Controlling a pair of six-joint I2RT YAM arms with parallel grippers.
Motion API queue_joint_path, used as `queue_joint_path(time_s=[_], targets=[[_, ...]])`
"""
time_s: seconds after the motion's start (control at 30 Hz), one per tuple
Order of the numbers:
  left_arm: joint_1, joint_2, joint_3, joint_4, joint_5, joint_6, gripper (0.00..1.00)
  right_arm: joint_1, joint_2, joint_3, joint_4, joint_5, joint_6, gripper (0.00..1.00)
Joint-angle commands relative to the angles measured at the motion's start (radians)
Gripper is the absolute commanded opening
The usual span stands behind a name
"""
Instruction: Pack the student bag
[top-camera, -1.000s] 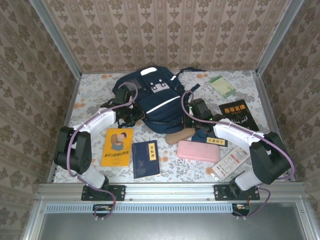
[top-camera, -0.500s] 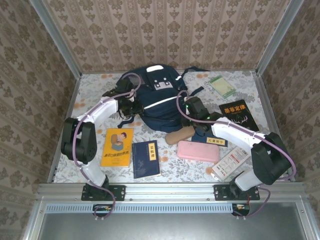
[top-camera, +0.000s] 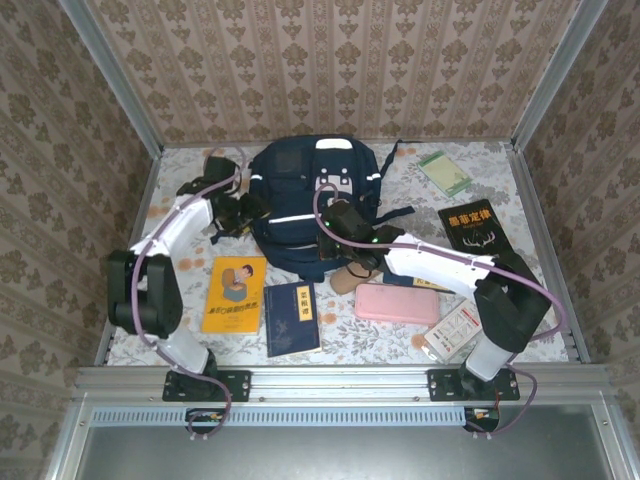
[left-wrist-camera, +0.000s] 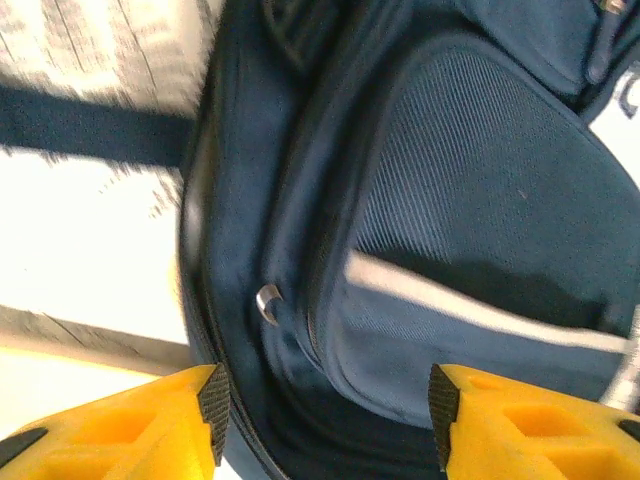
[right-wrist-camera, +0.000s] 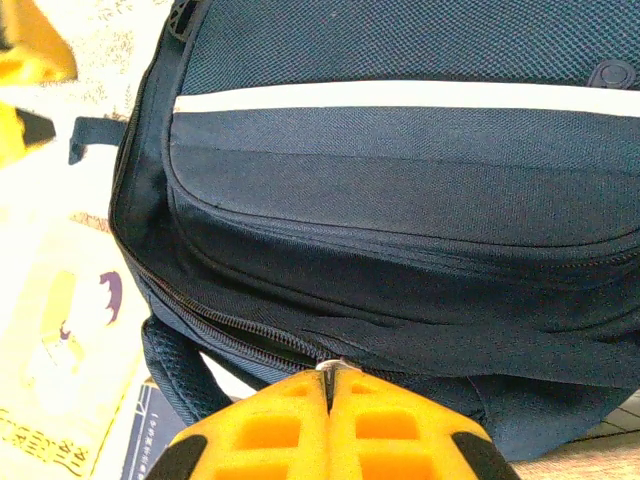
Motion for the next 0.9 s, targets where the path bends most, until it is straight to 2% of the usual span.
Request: queue_joint_path(time_s=[0.0, 0.23, 0.57, 0.73, 0.87], targets=[[-0.017, -0.086, -0.130, 0.043, 0.140, -0.251, 0.59, 0.016, 0.025, 0.055, 0.083, 0.031, 0.071, 0.00], [-0.057, -0.098, -0.186, 0.062, 0.165, -0.389, 0.62, 0.045, 0.052, 0.064, 0.096, 0.035, 0.066, 0.00], [-0.088, -0.003, -0.175, 0.113, 0.168, -0.424, 0.59, 0.058, 0.049, 0.044, 0.112, 0.044, 0.056, 0.00], [-0.093, 0.030, -0.180, 0.141, 0.163, -0.415, 0.50, 0.059, 0.058, 0.034, 0.121, 0.041, 0.049, 0.00], [-0.091, 0.040, -0.188, 0.169, 0.158, -0.417, 0.31, 0.061, 0.064, 0.018, 0.126, 0.049, 0.034, 0.00]])
